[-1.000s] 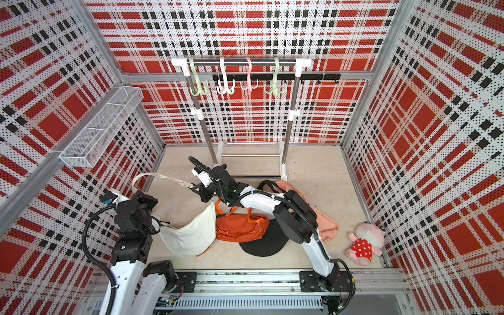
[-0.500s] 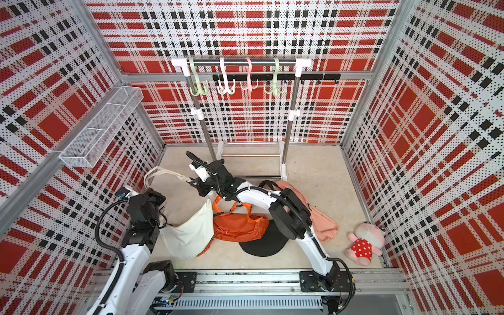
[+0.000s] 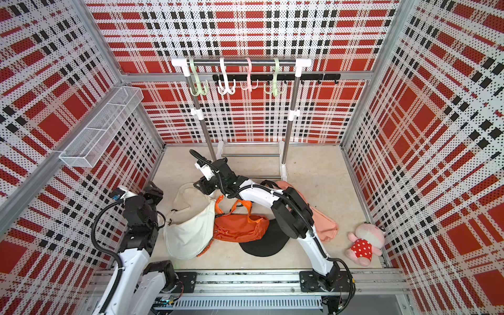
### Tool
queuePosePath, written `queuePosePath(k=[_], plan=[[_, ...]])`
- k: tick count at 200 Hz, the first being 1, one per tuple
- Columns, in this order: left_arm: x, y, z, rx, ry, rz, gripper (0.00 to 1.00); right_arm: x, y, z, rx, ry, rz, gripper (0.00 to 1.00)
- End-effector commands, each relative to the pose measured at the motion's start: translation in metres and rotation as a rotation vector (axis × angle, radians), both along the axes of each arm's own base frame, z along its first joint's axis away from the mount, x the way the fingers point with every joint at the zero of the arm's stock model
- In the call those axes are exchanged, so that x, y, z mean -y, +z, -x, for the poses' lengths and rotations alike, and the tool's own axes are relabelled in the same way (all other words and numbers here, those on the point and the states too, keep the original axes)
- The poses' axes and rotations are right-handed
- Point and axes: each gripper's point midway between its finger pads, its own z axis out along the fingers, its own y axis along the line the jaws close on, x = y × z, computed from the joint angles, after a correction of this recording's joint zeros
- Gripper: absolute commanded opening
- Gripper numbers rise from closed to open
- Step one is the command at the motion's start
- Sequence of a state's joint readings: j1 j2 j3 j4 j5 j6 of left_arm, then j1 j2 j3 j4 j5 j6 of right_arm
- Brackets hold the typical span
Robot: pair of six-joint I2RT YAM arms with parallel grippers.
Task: Take the bag off the hook
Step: Place the bag at the center of the board, then reset both arms
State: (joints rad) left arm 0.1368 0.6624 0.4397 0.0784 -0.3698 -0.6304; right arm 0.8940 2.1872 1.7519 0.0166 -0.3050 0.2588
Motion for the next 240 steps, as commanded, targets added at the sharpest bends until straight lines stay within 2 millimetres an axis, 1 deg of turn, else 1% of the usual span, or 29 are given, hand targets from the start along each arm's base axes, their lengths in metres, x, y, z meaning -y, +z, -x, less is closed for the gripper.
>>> queuePosePath(k=[1, 10, 33, 46, 59, 69, 80, 90, 104, 117, 141, 152, 157, 168, 191, 196, 211, 229, 240], plan=[[-0.005, 0.012, 0.005, 0.032, 0.028, -0.036, 0.67, 0.013, 0.046, 0.005, 0.048, -0.039, -0.037, 0.55], [-0.006, 0.019, 0.006, 0.043, 0.035, -0.057, 0.67, 0.018, 0.05, 0.006, 0.052, -0.051, -0.037, 0.57], [-0.008, 0.043, 0.005, 0.093, 0.049, -0.112, 0.67, 0.027, 0.07, 0.007, 0.073, -0.072, -0.042, 0.59], [-0.008, 0.056, 0.0, 0.114, 0.044, -0.139, 0.67, 0.034, 0.089, 0.007, 0.095, -0.087, -0.051, 0.6], [-0.007, 0.063, -0.012, 0.115, 0.021, -0.162, 0.67, 0.044, 0.109, 0.006, 0.123, -0.104, -0.067, 0.6], [0.0, 0.066, -0.023, 0.121, -0.026, -0.175, 0.67, 0.053, 0.123, 0.008, 0.153, -0.115, -0.078, 0.61], [0.012, 0.065, -0.037, 0.124, -0.093, -0.18, 0.67, 0.063, 0.135, 0.01, 0.191, -0.131, -0.089, 0.61], [0.026, 0.063, -0.048, 0.122, -0.151, -0.198, 0.68, 0.073, 0.14, 0.012, 0.219, -0.15, -0.091, 0.61], [0.046, 0.054, -0.06, 0.087, -0.199, -0.245, 0.73, 0.089, 0.14, 0.013, 0.245, -0.182, -0.086, 0.61], [0.062, 0.046, -0.065, 0.046, -0.211, -0.316, 0.79, 0.106, 0.139, 0.015, 0.263, -0.223, -0.075, 0.61], [0.083, 0.039, -0.061, 0.07, -0.234, -0.386, 0.88, 0.145, 0.136, 0.017, 0.278, -0.318, -0.057, 0.62], [0.086, 0.038, -0.055, 0.124, -0.238, -0.388, 0.92, 0.164, 0.132, 0.018, 0.275, -0.365, -0.042, 0.63], [0.086, 0.037, -0.052, 0.144, -0.234, -0.383, 0.95, 0.173, 0.131, 0.019, 0.275, -0.386, -0.035, 0.63], [0.084, 0.034, -0.046, 0.181, -0.224, -0.373, 0.97, 0.192, 0.13, 0.02, 0.283, -0.437, -0.019, 0.65], [0.08, 0.025, -0.039, 0.185, -0.204, -0.372, 0.99, 0.227, 0.125, 0.028, 0.31, -0.524, 0.034, 0.73], [0.079, 0.022, -0.037, 0.178, -0.197, -0.373, 1.0, 0.239, 0.124, 0.028, 0.319, -0.565, 0.055, 0.74], [0.066, 0.013, -0.029, 0.159, -0.13, -0.359, 0.98, 0.263, 0.119, 0.032, 0.328, -0.63, 0.098, 0.78], [0.05, 0.001, -0.017, 0.148, -0.07, -0.35, 0.98, 0.292, 0.114, 0.034, 0.327, -0.695, 0.125, 0.78], [0.038, -0.01, -0.01, 0.141, -0.041, -0.341, 0.98, 0.314, 0.111, 0.03, 0.325, -0.753, 0.122, 0.8]])
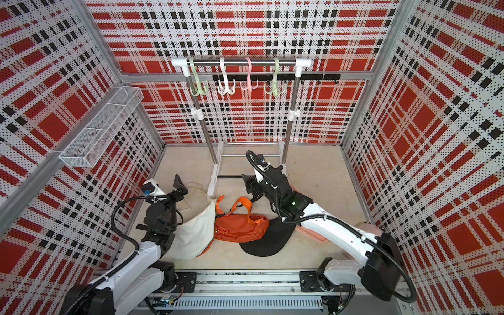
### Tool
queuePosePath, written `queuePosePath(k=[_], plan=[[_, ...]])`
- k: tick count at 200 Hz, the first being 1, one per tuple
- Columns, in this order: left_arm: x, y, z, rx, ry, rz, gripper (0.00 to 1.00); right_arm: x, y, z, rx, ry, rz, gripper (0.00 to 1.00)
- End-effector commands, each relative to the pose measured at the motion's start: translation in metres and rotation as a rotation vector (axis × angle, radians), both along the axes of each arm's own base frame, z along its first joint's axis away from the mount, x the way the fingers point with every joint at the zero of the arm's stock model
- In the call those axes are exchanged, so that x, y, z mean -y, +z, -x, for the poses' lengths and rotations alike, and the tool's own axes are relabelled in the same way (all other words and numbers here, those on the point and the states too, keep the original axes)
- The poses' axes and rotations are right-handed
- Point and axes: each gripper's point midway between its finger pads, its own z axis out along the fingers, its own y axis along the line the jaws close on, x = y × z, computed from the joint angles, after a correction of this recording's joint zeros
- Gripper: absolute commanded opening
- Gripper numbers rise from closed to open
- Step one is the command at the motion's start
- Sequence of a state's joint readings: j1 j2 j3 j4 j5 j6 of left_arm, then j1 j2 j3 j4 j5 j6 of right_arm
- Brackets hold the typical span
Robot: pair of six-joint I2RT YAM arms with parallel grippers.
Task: Take the bag off the hook
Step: Reset both arms
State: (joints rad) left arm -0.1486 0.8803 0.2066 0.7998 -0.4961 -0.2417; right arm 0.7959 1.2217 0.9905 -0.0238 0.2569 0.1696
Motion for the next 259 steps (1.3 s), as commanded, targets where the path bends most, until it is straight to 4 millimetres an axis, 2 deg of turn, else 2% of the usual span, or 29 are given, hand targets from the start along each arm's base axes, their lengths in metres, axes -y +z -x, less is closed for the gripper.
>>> queuePosePath(k=[1, 11, 35, 52, 63, 88, 116, 132, 146, 158, 176, 190, 208, 217, 235, 259], plan=[[-0.029, -0.004, 0.018, 0.051, 0.113, 0.023, 0.98, 0.052, -0.009, -0.009, 0.006, -0.169, 0.037, 0.8], [-0.04, -0.013, 0.024, 0.055, 0.138, 0.043, 0.98, 0.074, -0.017, -0.017, -0.004, -0.228, 0.028, 0.85], [-0.057, -0.026, 0.036, 0.067, 0.18, 0.069, 0.98, 0.15, -0.038, -0.047, -0.034, -0.448, 0.019, 0.96], [-0.061, -0.03, 0.037, 0.055, 0.205, 0.062, 0.98, 0.201, -0.053, -0.058, -0.011, -0.571, 0.0, 0.99], [-0.062, -0.032, 0.034, 0.036, 0.209, 0.046, 0.98, 0.228, -0.06, -0.06, 0.032, -0.626, -0.014, 0.99], [-0.06, -0.031, 0.026, 0.022, 0.198, 0.013, 0.98, 0.272, -0.079, -0.056, 0.121, -0.735, 0.044, 1.0], [-0.052, -0.032, 0.017, 0.058, 0.138, -0.002, 0.98, 0.31, -0.115, -0.051, 0.11, -0.84, 0.102, 1.0], [-0.043, -0.026, 0.009, 0.092, 0.083, -0.032, 0.98, 0.314, -0.128, -0.048, 0.124, -0.832, 0.105, 1.0], [-0.038, -0.023, 0.0, 0.079, 0.046, -0.073, 0.98, 0.306, -0.131, -0.046, 0.18, -0.766, 0.092, 1.0], [-0.037, -0.023, -0.004, 0.077, 0.043, -0.085, 0.98, 0.303, -0.144, -0.049, 0.129, -0.741, 0.104, 1.0], [-0.033, -0.018, -0.01, 0.09, 0.014, -0.113, 0.98, 0.294, -0.151, -0.052, 0.132, -0.676, 0.092, 1.0], [-0.037, -0.024, -0.014, 0.051, 0.036, -0.105, 0.98, 0.285, -0.152, -0.052, 0.124, -0.632, 0.054, 1.0], [-0.041, -0.037, -0.018, -0.027, 0.065, -0.105, 0.98, 0.265, -0.14, -0.048, 0.213, -0.518, -0.015, 1.0], [-0.041, -0.042, -0.02, -0.057, 0.062, -0.113, 0.98, 0.257, -0.14, -0.049, 0.224, -0.47, -0.002, 1.0], [-0.036, -0.05, -0.019, -0.075, 0.042, -0.135, 0.98, 0.259, -0.148, -0.051, 0.201, -0.484, -0.008, 1.0], [-0.028, -0.051, -0.019, -0.014, -0.019, -0.135, 0.98, 0.258, -0.157, -0.042, 0.255, -0.47, -0.02, 1.0]])
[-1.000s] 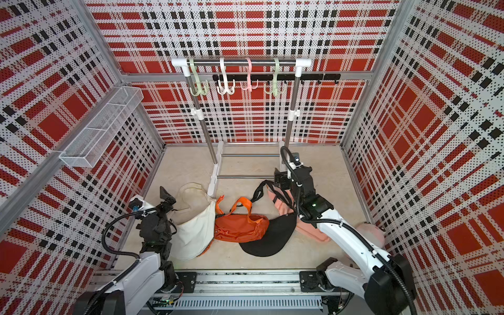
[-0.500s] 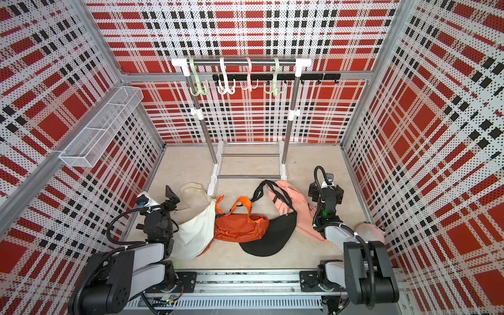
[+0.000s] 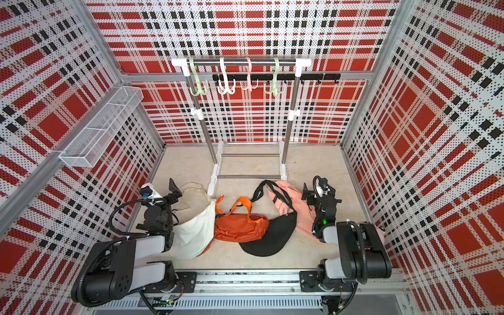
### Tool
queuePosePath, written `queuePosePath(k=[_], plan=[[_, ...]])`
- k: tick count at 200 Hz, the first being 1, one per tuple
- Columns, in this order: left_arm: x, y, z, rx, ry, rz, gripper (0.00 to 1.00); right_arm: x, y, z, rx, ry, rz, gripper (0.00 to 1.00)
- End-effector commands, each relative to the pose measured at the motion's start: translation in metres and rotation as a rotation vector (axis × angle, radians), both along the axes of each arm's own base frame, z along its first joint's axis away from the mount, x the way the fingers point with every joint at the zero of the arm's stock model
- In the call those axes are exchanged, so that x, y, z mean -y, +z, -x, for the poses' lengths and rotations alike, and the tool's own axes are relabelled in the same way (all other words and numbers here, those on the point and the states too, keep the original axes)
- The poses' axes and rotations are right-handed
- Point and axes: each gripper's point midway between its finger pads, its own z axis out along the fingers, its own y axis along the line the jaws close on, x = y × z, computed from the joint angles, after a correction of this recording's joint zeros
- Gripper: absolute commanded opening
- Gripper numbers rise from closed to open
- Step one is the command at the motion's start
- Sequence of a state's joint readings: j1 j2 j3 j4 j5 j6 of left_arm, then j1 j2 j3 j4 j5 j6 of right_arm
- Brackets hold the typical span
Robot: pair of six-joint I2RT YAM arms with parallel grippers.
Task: Take the bag off the hook
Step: Reset both arms
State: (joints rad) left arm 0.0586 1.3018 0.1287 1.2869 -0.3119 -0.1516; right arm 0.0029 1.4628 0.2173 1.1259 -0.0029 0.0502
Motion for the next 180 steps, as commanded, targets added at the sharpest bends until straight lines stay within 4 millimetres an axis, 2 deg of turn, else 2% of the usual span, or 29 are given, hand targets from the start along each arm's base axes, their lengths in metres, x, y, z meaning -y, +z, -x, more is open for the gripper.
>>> queuePosePath(k=[1, 8, 17, 33, 44, 61, 79, 131, 180], plan=[[0.009, -0.004, 0.0, 0.026, -0.059, -0.03, 0.98, -0.005, 0.012, 0.008, 0.123, 0.044, -0.004, 1.0], [0.012, -0.009, -0.002, 0.018, -0.078, -0.034, 0.98, 0.0, 0.016, 0.01, 0.159, 0.014, -0.018, 1.0], [0.016, -0.014, -0.007, 0.011, -0.105, -0.041, 0.98, 0.01, 0.012, 0.012, 0.137, -0.044, -0.032, 1.0], [0.025, -0.024, -0.014, -0.02, -0.161, -0.072, 0.98, 0.035, 0.006, 0.003, 0.089, -0.195, -0.075, 1.0], [0.025, -0.02, -0.013, 0.009, -0.157, -0.072, 0.98, 0.03, 0.004, -0.003, 0.07, -0.174, -0.059, 1.0], [0.017, -0.026, -0.012, -0.025, -0.117, -0.048, 0.98, 0.029, 0.0, -0.009, 0.04, -0.178, -0.049, 1.0], [0.018, -0.023, -0.013, -0.006, -0.112, -0.051, 0.98, 0.029, 0.0, -0.009, 0.041, -0.179, -0.047, 1.0], [0.015, -0.03, -0.026, -0.079, -0.006, -0.072, 0.98, 0.029, 0.0, -0.009, 0.039, -0.18, -0.046, 1.0], [0.018, -0.031, -0.025, -0.091, 0.021, -0.088, 0.98, 0.029, 0.0, -0.009, 0.039, -0.18, -0.046, 1.0]])
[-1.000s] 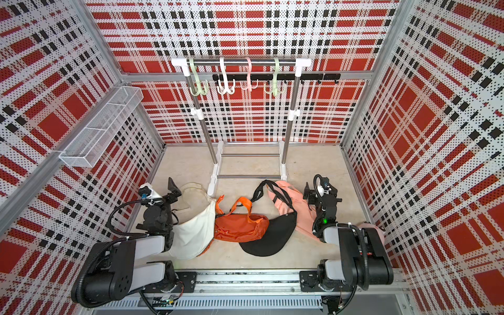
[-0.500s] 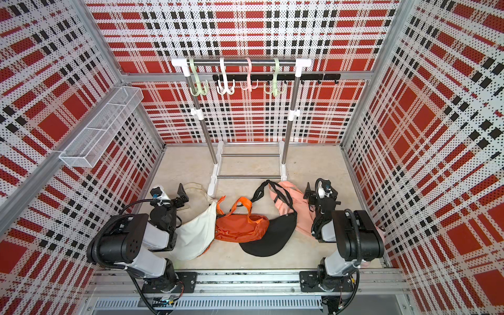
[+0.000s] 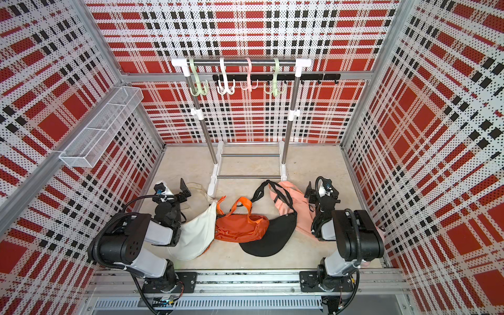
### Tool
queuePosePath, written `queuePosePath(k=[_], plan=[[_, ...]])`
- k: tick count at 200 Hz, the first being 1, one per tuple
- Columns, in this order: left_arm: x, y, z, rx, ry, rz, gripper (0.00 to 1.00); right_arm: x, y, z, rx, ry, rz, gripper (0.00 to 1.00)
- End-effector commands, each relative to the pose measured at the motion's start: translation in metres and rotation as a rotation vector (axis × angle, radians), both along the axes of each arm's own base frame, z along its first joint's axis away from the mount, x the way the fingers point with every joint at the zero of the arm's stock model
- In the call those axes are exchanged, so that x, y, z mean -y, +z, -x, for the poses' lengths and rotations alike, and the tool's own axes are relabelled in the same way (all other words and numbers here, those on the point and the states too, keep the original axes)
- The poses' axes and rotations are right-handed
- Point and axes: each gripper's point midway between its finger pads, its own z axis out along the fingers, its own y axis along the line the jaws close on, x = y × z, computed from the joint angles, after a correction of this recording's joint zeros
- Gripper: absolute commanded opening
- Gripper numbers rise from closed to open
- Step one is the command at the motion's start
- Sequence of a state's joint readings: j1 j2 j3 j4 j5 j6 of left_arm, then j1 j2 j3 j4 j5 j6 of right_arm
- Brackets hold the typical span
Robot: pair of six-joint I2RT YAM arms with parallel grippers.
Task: Take the bag off the hook
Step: Reset both arms
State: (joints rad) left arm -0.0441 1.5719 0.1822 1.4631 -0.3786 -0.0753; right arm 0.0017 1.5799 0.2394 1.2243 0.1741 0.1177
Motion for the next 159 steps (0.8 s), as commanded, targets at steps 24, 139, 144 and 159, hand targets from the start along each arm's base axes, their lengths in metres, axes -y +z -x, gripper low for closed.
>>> queuePosePath(k=[24, 139, 144, 159], plan=[[-0.0067, -0.0027, 0.0012, -0.022, 0.052, -0.025, 0.98, -0.0016, 0.0093, -0.0011, 0.032, 0.004, 0.003, 1.0], [-0.0063, -0.0036, 0.001, -0.025, 0.051, -0.027, 0.98, -0.0094, 0.0075, -0.007, 0.012, 0.051, 0.013, 1.0], [-0.0065, -0.0033, 0.0007, -0.024, 0.052, -0.028, 0.98, -0.0095, 0.0078, -0.007, 0.012, 0.051, 0.013, 1.0], [-0.007, -0.0031, 0.0002, -0.024, 0.049, -0.025, 0.98, -0.0093, 0.0079, -0.007, 0.013, 0.05, 0.013, 1.0]])
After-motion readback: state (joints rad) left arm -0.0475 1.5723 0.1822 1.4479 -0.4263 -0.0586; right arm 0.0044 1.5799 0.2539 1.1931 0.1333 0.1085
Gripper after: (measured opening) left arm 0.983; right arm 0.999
